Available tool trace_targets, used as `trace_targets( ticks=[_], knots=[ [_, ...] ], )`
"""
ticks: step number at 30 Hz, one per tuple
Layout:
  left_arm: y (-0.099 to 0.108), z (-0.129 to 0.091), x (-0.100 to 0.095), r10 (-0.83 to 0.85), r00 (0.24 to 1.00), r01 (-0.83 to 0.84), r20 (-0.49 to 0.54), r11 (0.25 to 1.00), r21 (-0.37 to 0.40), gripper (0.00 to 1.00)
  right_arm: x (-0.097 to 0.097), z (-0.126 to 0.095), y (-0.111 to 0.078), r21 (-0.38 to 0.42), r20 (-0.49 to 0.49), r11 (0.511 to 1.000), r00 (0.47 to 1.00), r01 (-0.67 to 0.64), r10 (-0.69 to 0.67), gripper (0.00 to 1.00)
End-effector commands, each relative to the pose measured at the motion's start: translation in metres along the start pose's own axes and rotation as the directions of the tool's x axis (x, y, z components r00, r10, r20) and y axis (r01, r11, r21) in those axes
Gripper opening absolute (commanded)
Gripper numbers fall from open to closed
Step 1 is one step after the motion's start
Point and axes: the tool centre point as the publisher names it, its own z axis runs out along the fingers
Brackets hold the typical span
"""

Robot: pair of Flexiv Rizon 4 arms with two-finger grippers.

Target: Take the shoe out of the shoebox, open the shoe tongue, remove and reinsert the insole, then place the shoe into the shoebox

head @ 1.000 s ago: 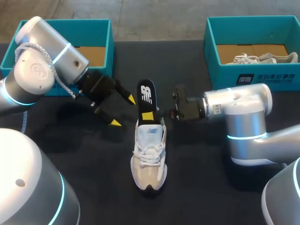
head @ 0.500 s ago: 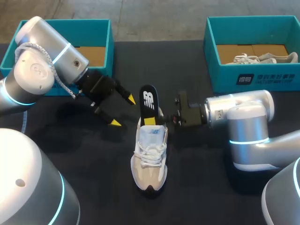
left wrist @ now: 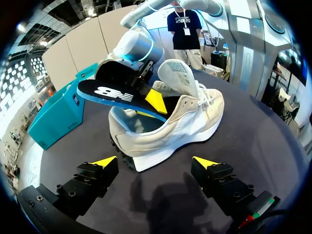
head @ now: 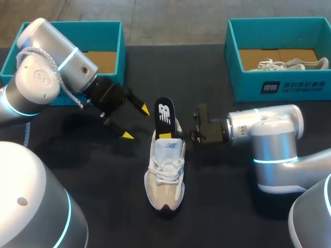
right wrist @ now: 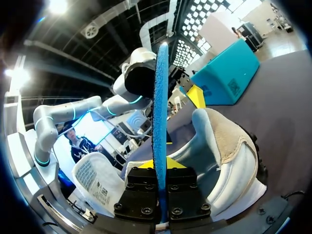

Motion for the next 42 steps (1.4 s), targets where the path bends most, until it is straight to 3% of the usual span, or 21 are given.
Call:
trace_targets(
  ticks=[1,4,9,28,33,35,42],
  knots=[
    [0.000,0.000,0.000,0.000,1.000,0.000,-0.001,1.000,-0.003,1.00,0.002,0.001,0.002,-0.004,0.008,1.000,1.000,0.006,-0.006,0.03],
    [0.000,0.000,0.000,0.000,1.000,0.000,-0.001,1.000,-0.003,1.00,0.003,0.001,0.005,-0.006,0.010,1.000,1.000,0.011,-0.011,0.19],
    [0.000,0.000,0.000,0.000,1.000,0.000,-0.001,1.000,-0.003,1.00,0.003,0.001,0.009,-0.006,0.013,1.000,1.000,0.017,-0.017,0.24],
    [0.000,0.000,0.000,0.000,1.000,0.000,-0.001,1.000,-0.003,1.00,0.001,0.000,0.022,-0.007,0.023,0.999,0.999,0.035,-0.035,0.18],
    [0.000,0.000,0.000,0.000,1.000,0.000,-0.001,1.000,-0.003,1.00,0.000,0.001,0.024,-0.006,0.029,1.000,0.999,0.026,-0.026,0.11],
    [0.000,0.000,0.000,0.000,1.000,0.000,-0.001,1.000,-0.003,1.00,0.000,0.001,0.024,-0.006,0.030,1.000,0.999,0.021,-0.021,0.00],
    [0.000,0.000,0.000,0.000,1.000,0.000,-0.001,1.000,-0.003,1.00,-0.003,0.001,0.022,-0.014,0.043,1.000,0.999,-0.015,0.016,0.00]
  ],
)
